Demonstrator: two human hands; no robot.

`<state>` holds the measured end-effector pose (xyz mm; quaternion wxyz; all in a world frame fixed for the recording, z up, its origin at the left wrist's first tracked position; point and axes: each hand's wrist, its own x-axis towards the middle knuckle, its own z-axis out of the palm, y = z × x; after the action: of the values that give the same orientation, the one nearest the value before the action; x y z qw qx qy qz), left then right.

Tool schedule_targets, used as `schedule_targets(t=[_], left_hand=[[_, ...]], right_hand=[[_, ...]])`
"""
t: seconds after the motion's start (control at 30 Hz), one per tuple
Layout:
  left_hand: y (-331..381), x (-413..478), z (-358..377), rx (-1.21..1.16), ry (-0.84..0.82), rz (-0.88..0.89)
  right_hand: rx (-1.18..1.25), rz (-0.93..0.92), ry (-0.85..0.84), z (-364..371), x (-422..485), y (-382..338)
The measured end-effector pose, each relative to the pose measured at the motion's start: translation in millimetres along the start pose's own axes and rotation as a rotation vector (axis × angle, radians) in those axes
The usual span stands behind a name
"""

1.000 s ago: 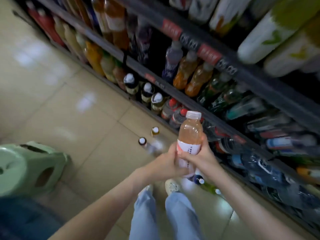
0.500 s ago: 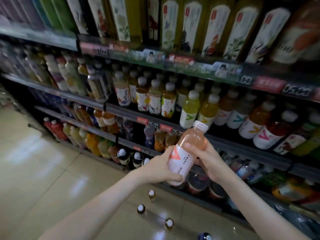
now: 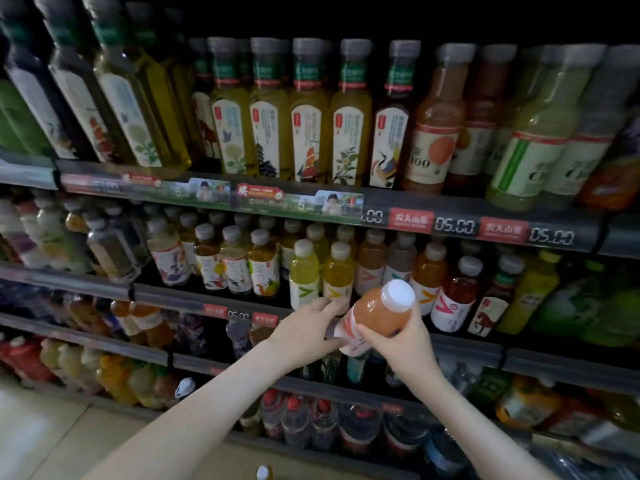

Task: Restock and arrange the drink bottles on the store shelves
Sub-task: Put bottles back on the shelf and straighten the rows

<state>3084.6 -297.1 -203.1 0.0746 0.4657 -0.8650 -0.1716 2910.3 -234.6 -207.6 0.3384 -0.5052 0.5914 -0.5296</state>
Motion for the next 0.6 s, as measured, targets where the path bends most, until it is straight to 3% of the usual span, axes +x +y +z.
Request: schedule_targets(t=[0.17, 0.3, 0.4, 0.6], left_hand=[[-17.4, 39.6, 7.2, 0.150, 0.225, -0.163], [-45.6, 61.3, 7.4, 0.078, 0.162, -0.309], [-62.3, 69.7, 8.1, 0.018, 0.084, -0.271], [-79.1, 75.6, 15.9, -0.050, 0.124, -0.163]], right_hand=[[0.001, -0.011, 0.118, -7.1, 31.3, 27.1], [-0.019, 0.005, 0.161, 6.4, 64.0, 39.7], [-0.050, 0.045, 0.185, 23.2, 92.1, 51.8], [-0.111, 0.095, 0.138, 55.6, 131.3, 65.2]])
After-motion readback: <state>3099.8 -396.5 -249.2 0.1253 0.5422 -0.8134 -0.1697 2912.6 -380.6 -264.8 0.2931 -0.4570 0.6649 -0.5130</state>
